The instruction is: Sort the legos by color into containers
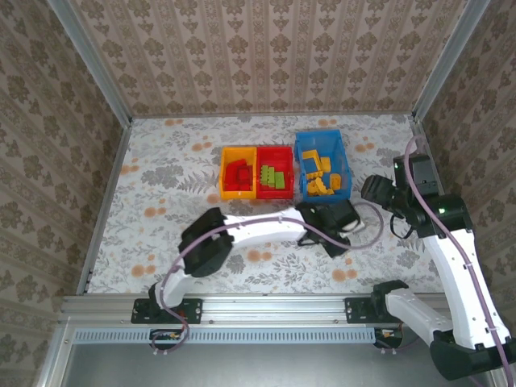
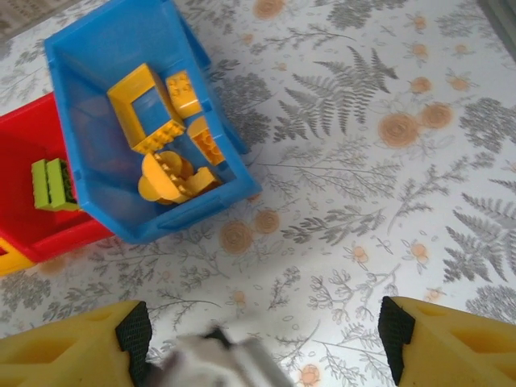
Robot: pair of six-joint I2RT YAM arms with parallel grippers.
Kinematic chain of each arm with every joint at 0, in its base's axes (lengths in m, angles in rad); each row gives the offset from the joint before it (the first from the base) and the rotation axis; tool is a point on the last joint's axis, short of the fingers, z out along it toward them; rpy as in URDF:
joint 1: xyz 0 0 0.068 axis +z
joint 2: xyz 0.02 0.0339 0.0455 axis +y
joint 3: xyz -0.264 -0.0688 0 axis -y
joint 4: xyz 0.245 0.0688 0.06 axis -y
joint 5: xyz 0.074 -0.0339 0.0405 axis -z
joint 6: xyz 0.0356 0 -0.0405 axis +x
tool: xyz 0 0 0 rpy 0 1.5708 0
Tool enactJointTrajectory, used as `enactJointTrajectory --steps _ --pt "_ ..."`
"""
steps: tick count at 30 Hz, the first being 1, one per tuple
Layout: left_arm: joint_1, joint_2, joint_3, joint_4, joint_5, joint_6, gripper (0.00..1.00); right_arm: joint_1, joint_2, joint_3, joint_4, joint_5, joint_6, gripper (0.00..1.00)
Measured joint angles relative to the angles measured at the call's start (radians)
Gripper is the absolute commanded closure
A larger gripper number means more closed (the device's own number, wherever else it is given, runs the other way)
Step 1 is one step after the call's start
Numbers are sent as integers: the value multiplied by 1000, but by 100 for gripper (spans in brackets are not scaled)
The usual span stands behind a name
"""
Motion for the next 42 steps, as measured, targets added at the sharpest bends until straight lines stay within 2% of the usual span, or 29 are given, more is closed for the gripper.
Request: enactJointTrajectory --steps 4,9,14,17,22,26,30,35,42 --pt "108 -158 -79 -6 -62 -51 74 19 19 0 80 -69 -51 25" --pt "274 -249 -101 -32 -143 -118 74 180 79 2 167 -107 -107 25" --pt "425 -175 -12 -90 -178 -166 74 336 186 2 259 -133 -122 25" --pt "476 -64 120 -113 -185 -182 74 368 228 2 300 -151 -122 25" --pt "522 117 313 -164 -191 -206 73 376 275 2 334 -177 -123 24" --pt "540 201 364 -191 -192 -224 69 376 280 2 336 -182 -124 24" --pt "553 232 365 -211 -185 -245 61 376 280 2 336 -196 -126 23" --pt "559 233 376 -211 -172 -262 46 376 282 -3 336 -211 -127 23" --pt "558 222 382 -210 -169 -268 41 384 306 -34 353 -226 -145 22"
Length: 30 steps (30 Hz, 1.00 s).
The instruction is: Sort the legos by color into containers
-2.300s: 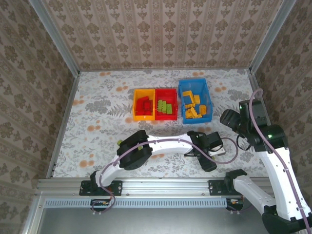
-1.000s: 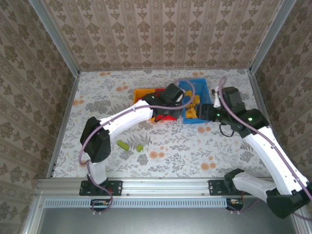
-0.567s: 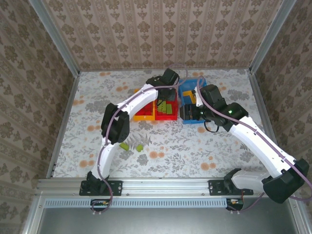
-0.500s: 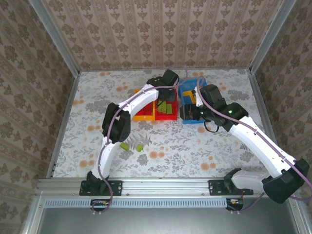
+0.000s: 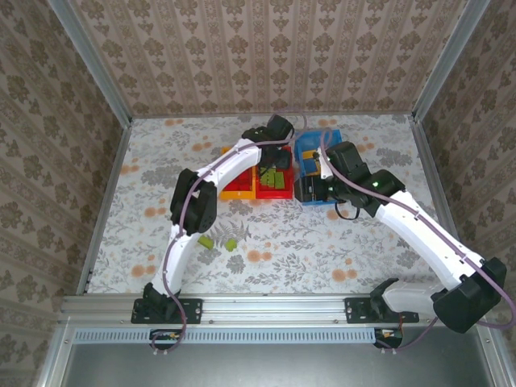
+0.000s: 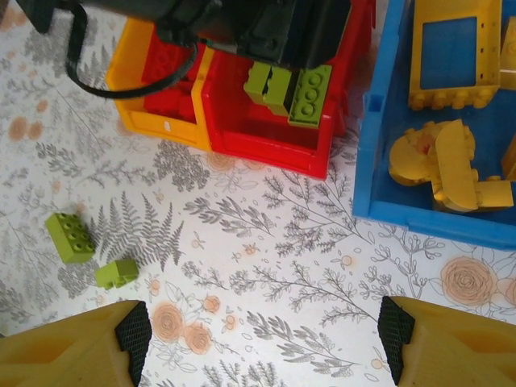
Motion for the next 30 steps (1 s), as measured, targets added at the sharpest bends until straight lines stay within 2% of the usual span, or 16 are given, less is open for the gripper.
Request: enactJointTrajectory --steps 9,14,20,22,26,30 --pt "-1 -235 -127 11 -6 -34 53 65 28 -43 21 5 -40 23" --pt "1 -488 -367 35 -40 -80 54 228 94 -43 63 -2 -126 22" --pt "33 -862 -708 37 -113 -168 53 470 316 -17 150 -7 -251 16" --pt "51 -996 -824 18 -145 -206 53 517 402 5 174 -7 -266 14" --pt "66 -1246 -1016 -55 -201 -290 53 556 568 90 197 1 -253 14" --pt "67 -1443 -1140 -142 -239 -373 52 560 700 190 200 23 -212 15"
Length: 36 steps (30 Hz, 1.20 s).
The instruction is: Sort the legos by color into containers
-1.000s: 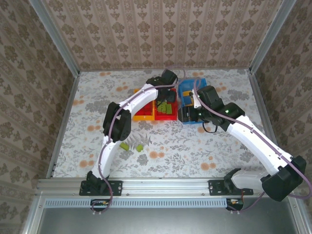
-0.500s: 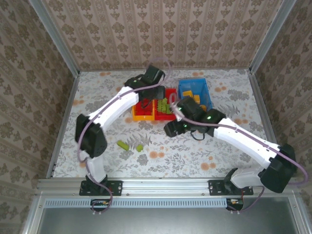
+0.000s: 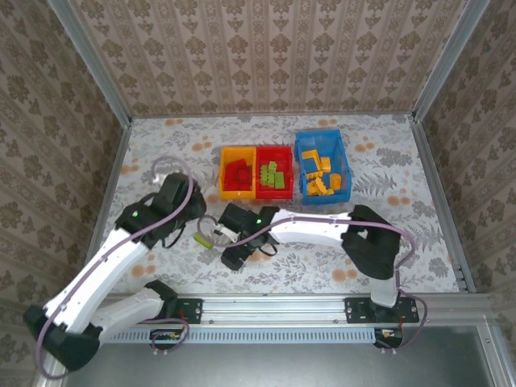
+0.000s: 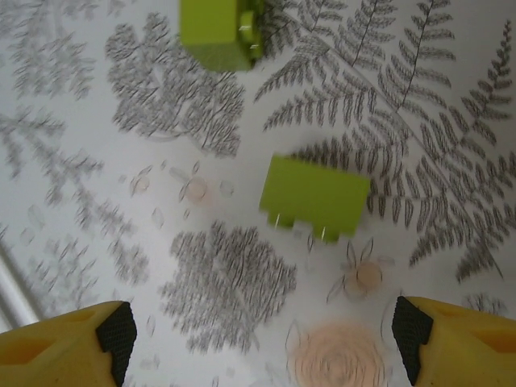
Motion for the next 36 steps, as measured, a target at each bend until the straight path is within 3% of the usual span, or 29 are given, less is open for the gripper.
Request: enactJointTrajectory --steps 5,17,24,30,36 --pt "3 -146 -57 -119 -28 -70 52 1 111 86 -7 15 57 26" --pt "3 -163 -57 -163 -12 -64 48 -7 190 164 -30 57 148 64" --pt "-2 -156 -76 -31 146 11 46 -76 115 129 -55 86 182 66" --pt "-84 -16 -27 121 252 71 46 -275 -48 123 -98 104 195 66" --pt "-163 163 72 234 268 120 46 -456 20 296 -192 98 196 67"
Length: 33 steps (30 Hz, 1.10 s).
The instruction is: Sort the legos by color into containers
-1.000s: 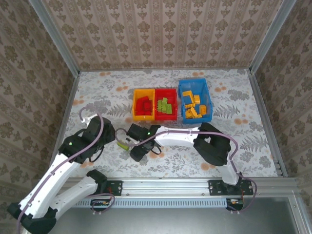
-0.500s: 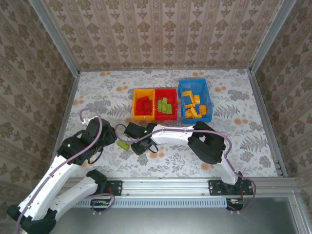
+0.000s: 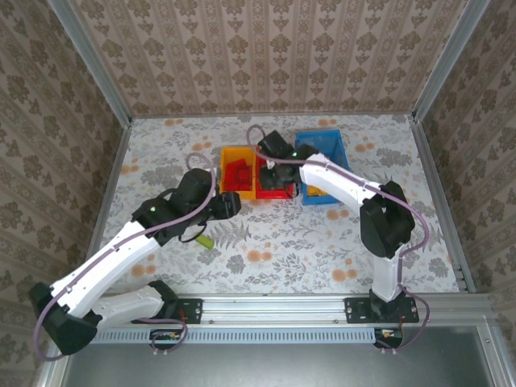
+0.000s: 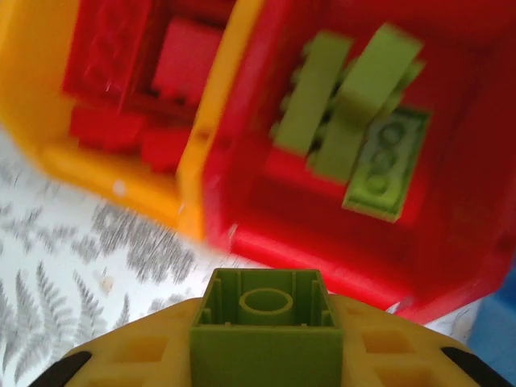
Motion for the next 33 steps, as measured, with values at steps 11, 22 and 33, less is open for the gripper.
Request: enactJointTrajectory --steps 11,22,33 --pt "-21 53 42 37 3 29 46 -88 348 401 -178 -53 13 68" --pt "-23 52 42 36 -4 29 46 -123 468 634 -278 -21 26 52" --pt "-23 52 42 35 -6 41 45 -120 470 670 -317 34 10 38"
